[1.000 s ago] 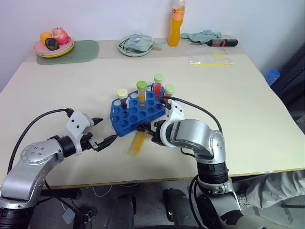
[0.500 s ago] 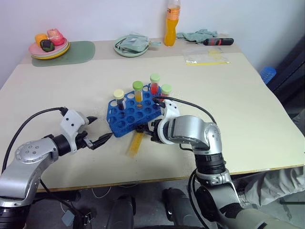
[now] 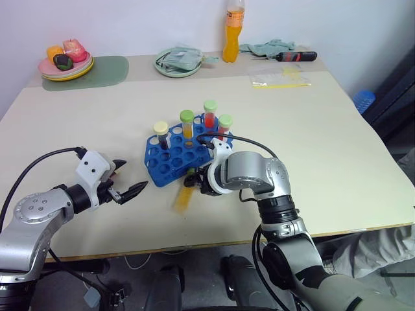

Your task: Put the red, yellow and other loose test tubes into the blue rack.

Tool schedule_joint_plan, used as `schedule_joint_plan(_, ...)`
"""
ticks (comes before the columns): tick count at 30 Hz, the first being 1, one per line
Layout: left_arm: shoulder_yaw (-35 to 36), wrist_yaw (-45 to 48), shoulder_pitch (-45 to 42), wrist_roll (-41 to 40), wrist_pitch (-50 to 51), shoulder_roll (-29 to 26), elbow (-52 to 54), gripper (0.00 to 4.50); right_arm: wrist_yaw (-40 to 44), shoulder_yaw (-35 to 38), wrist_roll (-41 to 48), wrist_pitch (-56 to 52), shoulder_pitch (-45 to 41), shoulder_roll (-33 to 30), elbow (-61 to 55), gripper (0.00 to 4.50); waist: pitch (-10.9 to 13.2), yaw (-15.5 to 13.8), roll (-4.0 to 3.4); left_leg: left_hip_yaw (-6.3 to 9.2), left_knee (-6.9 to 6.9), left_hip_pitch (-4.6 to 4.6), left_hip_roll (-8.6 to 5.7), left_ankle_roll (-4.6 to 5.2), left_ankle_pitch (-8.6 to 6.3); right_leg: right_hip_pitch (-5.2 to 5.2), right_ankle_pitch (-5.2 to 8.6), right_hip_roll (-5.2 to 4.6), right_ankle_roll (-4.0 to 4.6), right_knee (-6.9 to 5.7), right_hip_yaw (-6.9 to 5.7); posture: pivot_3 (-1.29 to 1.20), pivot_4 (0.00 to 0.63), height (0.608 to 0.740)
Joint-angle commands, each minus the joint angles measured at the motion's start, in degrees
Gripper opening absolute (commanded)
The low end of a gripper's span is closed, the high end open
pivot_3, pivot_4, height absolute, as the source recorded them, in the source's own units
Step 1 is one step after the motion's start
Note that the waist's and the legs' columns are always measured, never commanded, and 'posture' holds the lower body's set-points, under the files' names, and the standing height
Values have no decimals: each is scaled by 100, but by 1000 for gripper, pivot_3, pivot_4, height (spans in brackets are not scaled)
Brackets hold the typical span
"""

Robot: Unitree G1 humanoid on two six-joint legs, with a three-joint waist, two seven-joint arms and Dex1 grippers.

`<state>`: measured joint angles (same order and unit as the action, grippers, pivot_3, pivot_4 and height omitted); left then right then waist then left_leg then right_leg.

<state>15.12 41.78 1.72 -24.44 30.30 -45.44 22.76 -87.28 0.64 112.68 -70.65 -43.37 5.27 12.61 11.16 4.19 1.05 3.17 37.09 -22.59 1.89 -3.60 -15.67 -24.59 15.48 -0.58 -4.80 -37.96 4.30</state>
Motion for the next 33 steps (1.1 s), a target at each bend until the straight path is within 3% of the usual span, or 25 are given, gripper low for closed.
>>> schedule_joint_plan(1,231,-24,18,-42,-82,2,199,4500,-335,56,32,-139,-156,12,21,744,0,-1,0,0,0,0,0,0,0,0,0,0,0,0,0,0,150,740)
schedule_joint_plan(9,202,-57,38,-58,-73,21,253,4500,56,123,32,-331,39,-415,-430,743,0,-22,0,1,0,-3,-1,0,0,0,0,-2,0,4,-1,0,150,740)
schedule_joint_plan(16,215,-49,70,-70,-53,42,321,4500,4398,-112,-325,-1554,-532,-3076,-2516,743,10,-33,-13,4,4,-34,-5,0,0,-11,0,-7,-2,30,-9,0,150,740)
schedule_joint_plan(21,79,-78,-46,-73,-24,109,355,4500,7496,-136,-2953,-239,91,-3840,-3995,743,8,-25,-11,14,-8,-33,17,18,-10,-21,5,21,8,28,-15,0,150,740)
schedule_joint_plan(24,-65,-80,-212,-85,-8,173,351,4500,8886,-1325,-5513,1922,523,-3899,-4263,743,2,-45,-1,3,2,-42,5,17,-9,-24,4,2,6,28,-12,0,150,740)
schedule_joint_plan(28,-52,-72,-260,-72,-6,220,294,4500,9458,-2154,-7920,4294,814,-3151,-3179,743,3,-19,-2,1,5,-43,4,14,-8,-22,2,1,1,35,-12,0,150,740)
schedule_joint_plan(33,109,-67,-163,-80,2,205,290,4500,9878,-2326,-9160,5636,944,-2379,-2252,743,3,-36,-2,3,3,-44,3,9,-6,-26,1,-2,2,26,-13,0,150,740)
